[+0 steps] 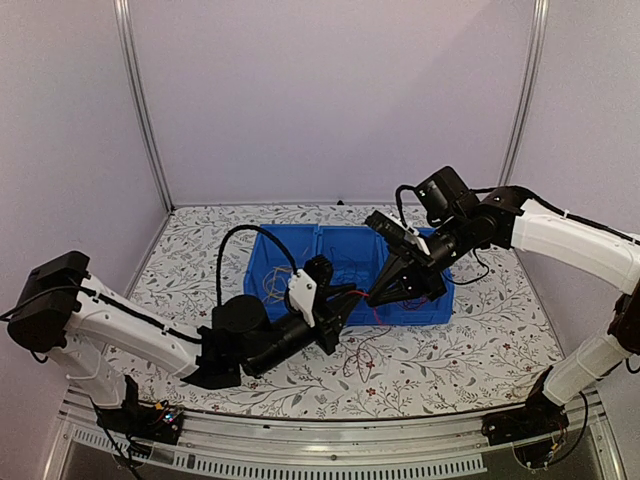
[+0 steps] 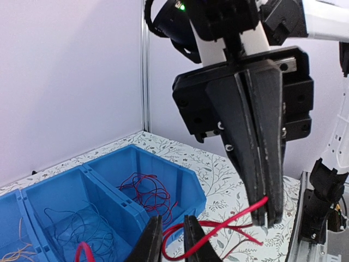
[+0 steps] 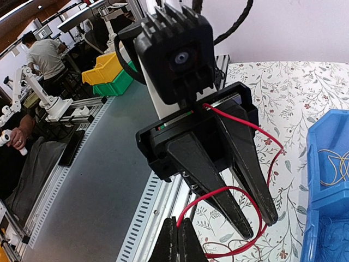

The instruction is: Untangle the cables

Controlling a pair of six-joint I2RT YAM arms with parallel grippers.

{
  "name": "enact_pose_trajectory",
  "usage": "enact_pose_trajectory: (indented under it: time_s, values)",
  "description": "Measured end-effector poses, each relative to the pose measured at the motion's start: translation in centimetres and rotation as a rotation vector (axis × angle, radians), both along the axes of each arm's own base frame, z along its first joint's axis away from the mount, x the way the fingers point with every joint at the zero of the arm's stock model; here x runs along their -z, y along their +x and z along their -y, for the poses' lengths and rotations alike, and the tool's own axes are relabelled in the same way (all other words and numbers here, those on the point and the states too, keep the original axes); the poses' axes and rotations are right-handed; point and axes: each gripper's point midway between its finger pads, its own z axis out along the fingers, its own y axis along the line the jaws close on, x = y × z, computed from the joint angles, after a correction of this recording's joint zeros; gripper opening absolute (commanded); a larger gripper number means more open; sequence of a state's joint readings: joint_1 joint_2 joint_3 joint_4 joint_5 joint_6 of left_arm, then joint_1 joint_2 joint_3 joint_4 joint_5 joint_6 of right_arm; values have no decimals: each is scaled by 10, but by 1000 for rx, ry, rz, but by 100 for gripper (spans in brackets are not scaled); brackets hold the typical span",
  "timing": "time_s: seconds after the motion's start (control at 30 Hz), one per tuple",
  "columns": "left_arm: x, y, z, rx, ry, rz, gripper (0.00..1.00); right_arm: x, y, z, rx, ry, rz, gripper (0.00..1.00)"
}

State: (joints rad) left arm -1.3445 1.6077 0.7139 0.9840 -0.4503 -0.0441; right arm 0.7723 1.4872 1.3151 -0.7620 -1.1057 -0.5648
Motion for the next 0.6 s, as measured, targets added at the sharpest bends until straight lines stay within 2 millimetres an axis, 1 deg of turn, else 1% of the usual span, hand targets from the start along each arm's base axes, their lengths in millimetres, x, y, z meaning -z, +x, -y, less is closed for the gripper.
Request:
enact_pose_trajectory:
  time_s: [0.07, 0.17, 0.27, 0.33, 0.43, 0.5, 0.6]
  values:
    - [-5, -3, -1, 15, -20, 10, 14, -1, 0, 0, -2, 3, -1, 0]
    - [-13, -5, -1, 27, -47, 26, 20, -1, 0, 0, -2, 3, -4, 0]
    - [-19, -6, -1, 33, -68, 37, 19, -1, -1, 0, -3, 5, -6, 0]
    - [-21, -3, -2, 17, -76, 37, 20, -1, -1, 0, -5, 6, -8, 0]
    - [-23, 7, -2, -41, -88, 26, 27, -2, -2, 0, -9, 9, -12, 0]
    - [-23, 18, -6, -98, -106, 6, 33, -2, -3, 0, -16, 13, -21, 0]
    - [-21, 39, -19, -193, -152, -36, 40, -2, -3, 0, -21, 12, -26, 0]
